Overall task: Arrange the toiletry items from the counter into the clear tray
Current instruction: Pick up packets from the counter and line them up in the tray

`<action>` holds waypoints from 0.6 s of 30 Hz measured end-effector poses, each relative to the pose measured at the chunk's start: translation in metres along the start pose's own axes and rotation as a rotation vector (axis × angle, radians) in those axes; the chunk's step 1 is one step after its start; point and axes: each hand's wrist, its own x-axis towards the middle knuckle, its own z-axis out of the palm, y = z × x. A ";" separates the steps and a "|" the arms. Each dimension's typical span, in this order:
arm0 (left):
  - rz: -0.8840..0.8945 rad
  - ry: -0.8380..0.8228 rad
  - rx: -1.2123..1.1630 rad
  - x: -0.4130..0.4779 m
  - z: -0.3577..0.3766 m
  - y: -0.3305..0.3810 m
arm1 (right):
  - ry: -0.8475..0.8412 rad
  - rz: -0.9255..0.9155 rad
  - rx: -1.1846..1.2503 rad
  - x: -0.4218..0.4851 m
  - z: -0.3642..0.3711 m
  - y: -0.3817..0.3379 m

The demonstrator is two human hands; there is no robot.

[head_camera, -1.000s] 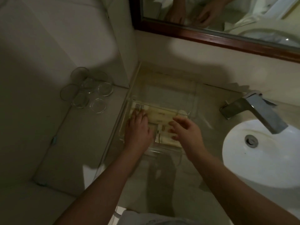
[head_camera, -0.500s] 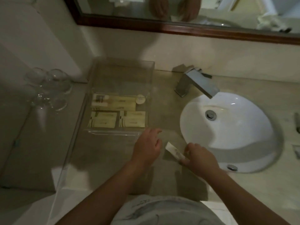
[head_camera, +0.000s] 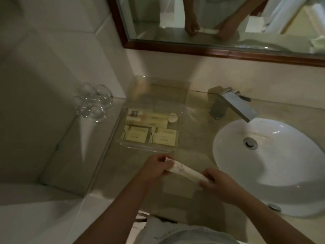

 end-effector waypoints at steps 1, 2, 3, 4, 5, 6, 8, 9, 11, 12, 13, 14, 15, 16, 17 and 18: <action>0.003 0.029 -0.044 -0.002 -0.014 0.003 | -0.029 -0.029 -0.005 0.004 -0.005 -0.009; 0.012 0.054 -0.083 -0.002 -0.029 0.006 | -0.050 -0.052 0.000 0.008 -0.009 -0.018; 0.027 0.084 -0.110 -0.002 -0.042 0.009 | -0.066 -0.072 0.015 0.014 -0.013 -0.028; 0.047 0.122 -0.127 0.000 -0.056 0.013 | -0.078 -0.091 0.034 0.021 -0.017 -0.038; 0.074 0.175 -0.115 0.002 -0.068 0.018 | -0.089 -0.111 0.047 0.029 -0.020 -0.048; 0.106 0.239 -0.084 0.006 -0.080 0.023 | -0.093 -0.128 0.046 0.039 -0.022 -0.059; 0.178 0.375 0.034 0.016 -0.101 0.033 | -0.056 -0.169 -0.006 0.063 -0.025 -0.081; 0.213 0.438 0.104 0.022 -0.110 0.037 | -0.011 -0.194 -0.032 0.074 -0.026 -0.092; 0.269 0.545 0.216 0.035 -0.126 0.043 | 0.084 -0.233 -0.051 0.096 -0.026 -0.114; 0.285 0.588 0.265 0.043 -0.134 0.044 | 0.128 -0.252 -0.076 0.107 -0.025 -0.123; 0.289 0.622 0.316 0.051 -0.140 0.045 | 0.165 -0.271 -0.126 0.118 -0.023 -0.130; 0.289 0.645 0.377 0.058 -0.145 0.045 | 0.190 -0.282 -0.186 0.128 -0.020 -0.135; 0.291 0.648 0.448 0.066 -0.149 0.044 | 0.196 -0.279 -0.244 0.135 -0.018 -0.138; 0.291 0.638 0.527 0.072 -0.151 0.041 | 0.190 -0.265 -0.289 0.141 -0.016 -0.140; 0.292 0.624 0.607 0.078 -0.152 0.039 | 0.175 -0.242 -0.326 0.144 -0.015 -0.141; 0.290 0.608 0.681 0.082 -0.152 0.036 | 0.164 -0.221 -0.359 0.147 -0.013 -0.142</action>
